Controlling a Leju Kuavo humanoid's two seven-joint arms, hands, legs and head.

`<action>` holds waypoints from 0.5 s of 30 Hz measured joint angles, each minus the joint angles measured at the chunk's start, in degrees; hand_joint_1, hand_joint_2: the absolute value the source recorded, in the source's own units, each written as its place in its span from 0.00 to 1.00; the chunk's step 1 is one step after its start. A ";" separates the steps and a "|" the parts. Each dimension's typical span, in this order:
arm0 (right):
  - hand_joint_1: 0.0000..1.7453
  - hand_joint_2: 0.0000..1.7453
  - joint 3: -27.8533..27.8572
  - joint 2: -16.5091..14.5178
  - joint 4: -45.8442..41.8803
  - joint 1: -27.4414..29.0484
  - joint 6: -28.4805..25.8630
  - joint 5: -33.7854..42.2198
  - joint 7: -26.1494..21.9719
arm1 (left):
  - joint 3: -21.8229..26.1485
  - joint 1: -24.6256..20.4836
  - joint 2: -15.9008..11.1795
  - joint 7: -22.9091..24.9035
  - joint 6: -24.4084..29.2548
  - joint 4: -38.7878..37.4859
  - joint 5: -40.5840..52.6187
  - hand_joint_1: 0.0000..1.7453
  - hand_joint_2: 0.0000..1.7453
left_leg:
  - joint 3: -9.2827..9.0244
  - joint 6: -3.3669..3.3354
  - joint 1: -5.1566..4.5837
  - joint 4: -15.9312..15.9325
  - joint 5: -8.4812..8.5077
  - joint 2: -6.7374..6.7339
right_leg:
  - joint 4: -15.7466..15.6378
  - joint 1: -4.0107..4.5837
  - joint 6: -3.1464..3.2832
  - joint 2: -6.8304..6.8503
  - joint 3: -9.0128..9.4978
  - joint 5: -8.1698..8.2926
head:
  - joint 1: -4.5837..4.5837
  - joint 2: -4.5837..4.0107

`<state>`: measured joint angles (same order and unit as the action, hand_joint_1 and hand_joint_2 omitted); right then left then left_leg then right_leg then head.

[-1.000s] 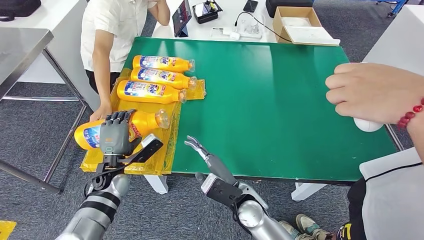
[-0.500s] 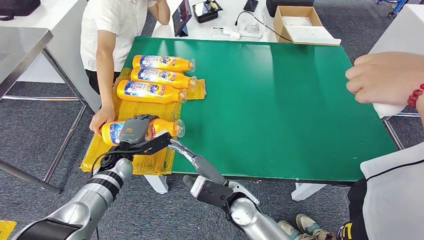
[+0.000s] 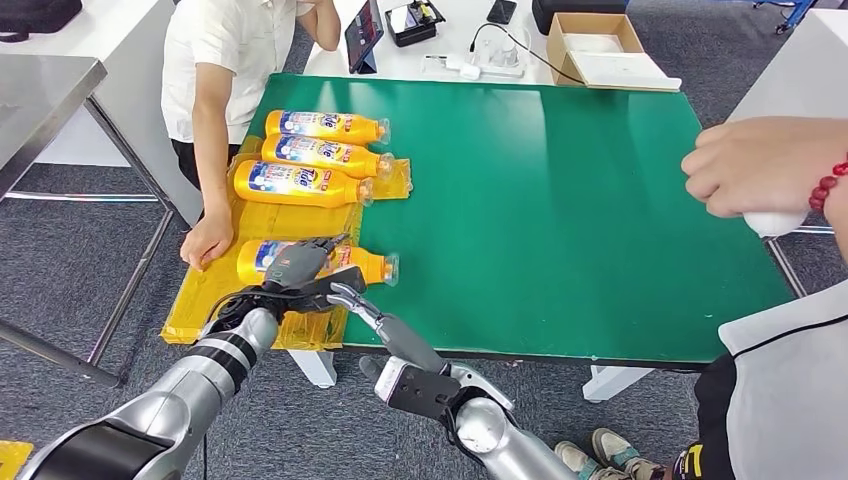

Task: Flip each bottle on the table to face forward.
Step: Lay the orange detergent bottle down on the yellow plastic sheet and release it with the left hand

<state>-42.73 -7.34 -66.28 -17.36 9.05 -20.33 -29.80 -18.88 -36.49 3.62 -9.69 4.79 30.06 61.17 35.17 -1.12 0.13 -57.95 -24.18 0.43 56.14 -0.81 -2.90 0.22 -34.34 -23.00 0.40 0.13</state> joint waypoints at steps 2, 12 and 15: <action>0.00 0.00 0.00 -0.08 0.02 0.01 -0.10 -0.05 -0.16 | -0.89 -0.52 0.07 1.06 -0.32 -0.52 -0.02 0.00 1.00 | 0.01 0.00 0.00 0.00 0.00 0.01 | 0.00 0.00 0.00 0.00 0.00 0.00 | 0.01 0.00; 0.00 0.00 0.00 -0.26 0.07 0.01 -0.20 -0.11 -0.28 | -2.84 -1.90 0.27 1.84 -0.78 -2.05 -0.15 0.00 1.00 | 0.02 0.00 0.00 0.00 0.00 0.01 | 0.00 0.00 0.00 0.00 -0.01 -0.01 | 0.01 0.00; 0.00 0.00 0.00 -0.26 0.07 0.01 -0.25 -0.11 -0.28 | -3.04 -1.93 0.27 1.93 -0.78 -2.35 -0.44 0.00 1.00 | 0.02 0.00 0.00 0.00 0.00 0.01 | 0.00 0.00 0.00 0.00 -0.01 0.00 | 0.01 0.00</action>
<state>-42.73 -7.61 -66.20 -17.35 8.80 -20.44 -30.08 -21.92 -38.42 3.90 -7.76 4.01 27.71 60.73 35.19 -1.12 0.13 -57.95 -24.19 0.44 56.14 -0.81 -2.89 0.23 -34.35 -23.00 0.41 0.13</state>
